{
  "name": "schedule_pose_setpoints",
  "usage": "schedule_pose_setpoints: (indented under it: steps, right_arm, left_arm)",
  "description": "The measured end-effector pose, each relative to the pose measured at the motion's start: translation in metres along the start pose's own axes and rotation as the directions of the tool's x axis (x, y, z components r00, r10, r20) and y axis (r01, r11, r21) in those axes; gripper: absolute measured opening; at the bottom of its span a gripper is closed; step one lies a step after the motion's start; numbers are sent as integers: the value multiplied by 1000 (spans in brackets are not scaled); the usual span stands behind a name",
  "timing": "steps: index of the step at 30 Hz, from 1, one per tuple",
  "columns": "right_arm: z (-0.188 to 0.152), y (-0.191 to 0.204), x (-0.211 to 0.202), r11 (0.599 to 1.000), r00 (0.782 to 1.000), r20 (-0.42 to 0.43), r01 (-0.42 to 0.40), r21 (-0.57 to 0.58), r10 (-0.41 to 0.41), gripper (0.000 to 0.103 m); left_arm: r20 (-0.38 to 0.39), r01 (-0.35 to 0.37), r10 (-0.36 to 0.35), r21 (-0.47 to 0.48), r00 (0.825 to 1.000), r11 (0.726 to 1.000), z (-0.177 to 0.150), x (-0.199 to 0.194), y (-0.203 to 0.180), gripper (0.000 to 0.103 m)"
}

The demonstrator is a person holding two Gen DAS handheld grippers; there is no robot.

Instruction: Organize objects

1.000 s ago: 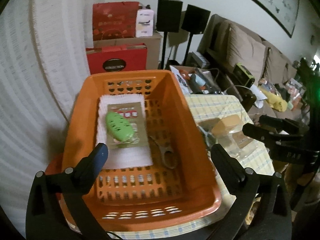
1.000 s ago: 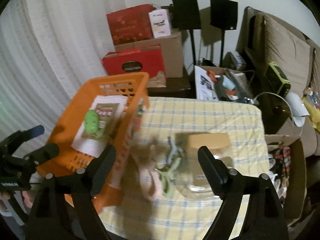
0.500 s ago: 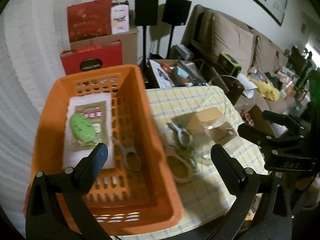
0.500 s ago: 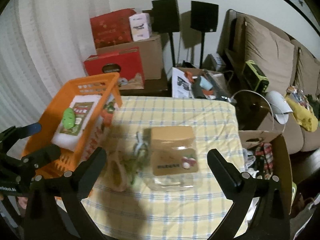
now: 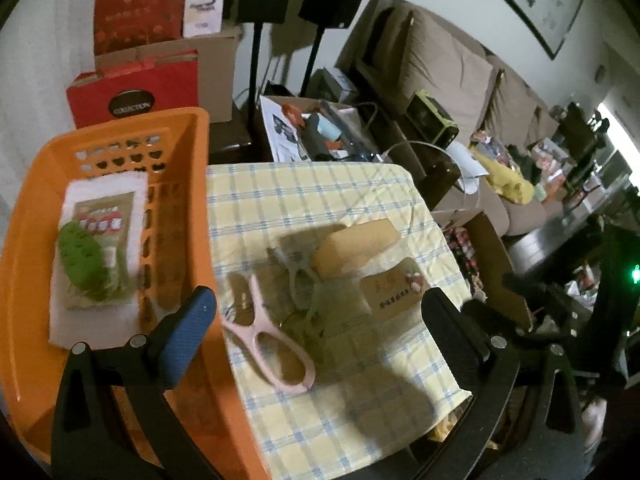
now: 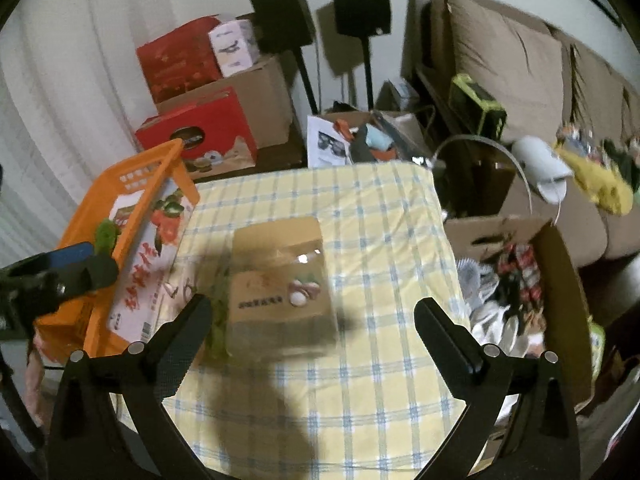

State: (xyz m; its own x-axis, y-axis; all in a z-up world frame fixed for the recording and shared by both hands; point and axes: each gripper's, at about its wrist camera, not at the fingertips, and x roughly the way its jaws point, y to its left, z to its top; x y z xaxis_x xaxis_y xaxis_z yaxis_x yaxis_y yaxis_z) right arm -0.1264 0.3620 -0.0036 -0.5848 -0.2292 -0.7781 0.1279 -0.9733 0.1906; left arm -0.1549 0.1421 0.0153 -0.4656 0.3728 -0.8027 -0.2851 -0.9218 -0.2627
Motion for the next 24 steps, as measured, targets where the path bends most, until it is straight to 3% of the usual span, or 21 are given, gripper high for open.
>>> schedule_pose_setpoints:
  steps: [4,8,14,19,24]
  right_arm:
    - [-10,-12,6,996,997,-24,-67,67,68,99]
    - [-22,-18,13,985,990,-58,-125,117,132,88]
    - [-36,-19,22,950,963,-82,-238,200,258,72]
    - [-42,-13,32,927,943,-85,-296,229,322,71]
    - [-44,-13,39,919,938,-78,-310,242,337,70]
  left_arm:
    - [-18,-29,29,15,999,999,12,19,-8,103]
    - [-40,-44,45,32,998,999,24,41,-15,103]
    - [-84,0,1,13,996,1000,42,74,-22,102]
    - [-132,49,-46,14,990,999,51,100,-30,102]
    - [-163,64,-59,25,985,998,54,121,-33,102]
